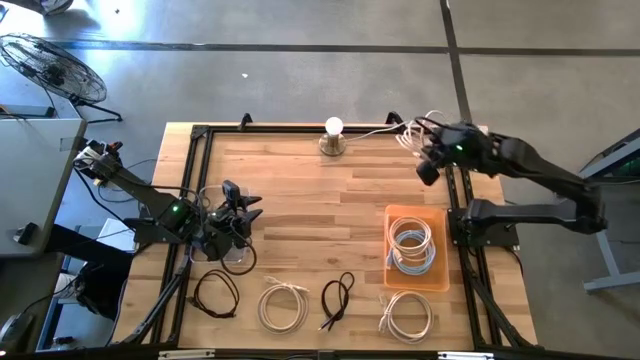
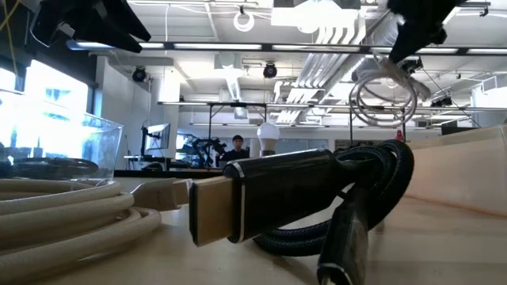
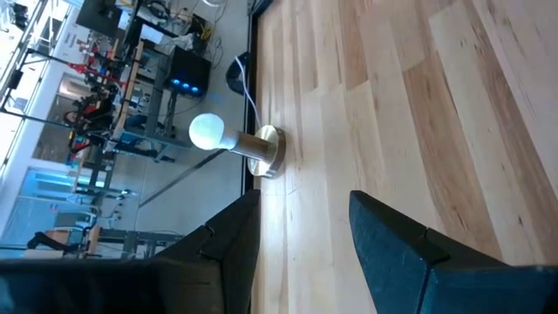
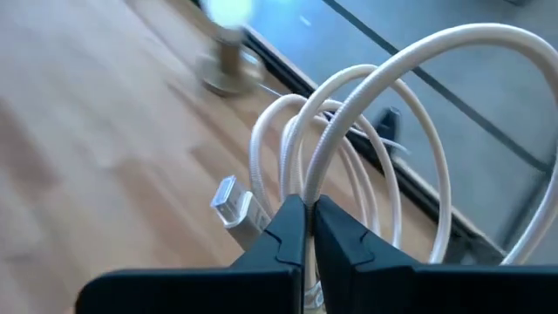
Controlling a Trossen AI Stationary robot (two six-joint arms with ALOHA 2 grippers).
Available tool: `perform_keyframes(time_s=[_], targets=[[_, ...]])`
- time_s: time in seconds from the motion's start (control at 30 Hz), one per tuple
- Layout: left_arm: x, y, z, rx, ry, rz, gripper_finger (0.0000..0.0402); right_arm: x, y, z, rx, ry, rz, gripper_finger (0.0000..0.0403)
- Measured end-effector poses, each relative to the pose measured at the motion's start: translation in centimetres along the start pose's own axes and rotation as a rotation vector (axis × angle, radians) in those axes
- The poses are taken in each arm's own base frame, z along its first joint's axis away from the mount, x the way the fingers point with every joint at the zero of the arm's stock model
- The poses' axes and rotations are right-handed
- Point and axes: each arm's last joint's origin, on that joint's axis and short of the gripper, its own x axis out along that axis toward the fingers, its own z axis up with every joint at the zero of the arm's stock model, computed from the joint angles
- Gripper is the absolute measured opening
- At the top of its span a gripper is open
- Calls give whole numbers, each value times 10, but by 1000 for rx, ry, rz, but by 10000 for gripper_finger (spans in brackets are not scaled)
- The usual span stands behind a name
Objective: Pick & Place USB Port
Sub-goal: Put the brown HDMI cable into the orange bin
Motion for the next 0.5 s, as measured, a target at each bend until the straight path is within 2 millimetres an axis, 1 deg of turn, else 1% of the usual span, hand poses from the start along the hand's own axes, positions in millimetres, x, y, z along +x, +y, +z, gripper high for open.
perform_keyframes(time_s=[0.13, 0.23, 0.37, 0.5], targets=[[0, 0, 0, -2, 0, 0, 170, -24, 4, -9, 13, -78, 146, 0], [0, 0, 0, -3, 0, 0, 170, -39, 8, -14, 6, -118, 300, 0], [0, 0, 0, -3, 0, 0, 170, -58, 15, -17, -80, -195, 576, 0], [0, 0, 0, -13, -1, 0, 170, -72, 19, -21, -136, -236, 736, 0]])
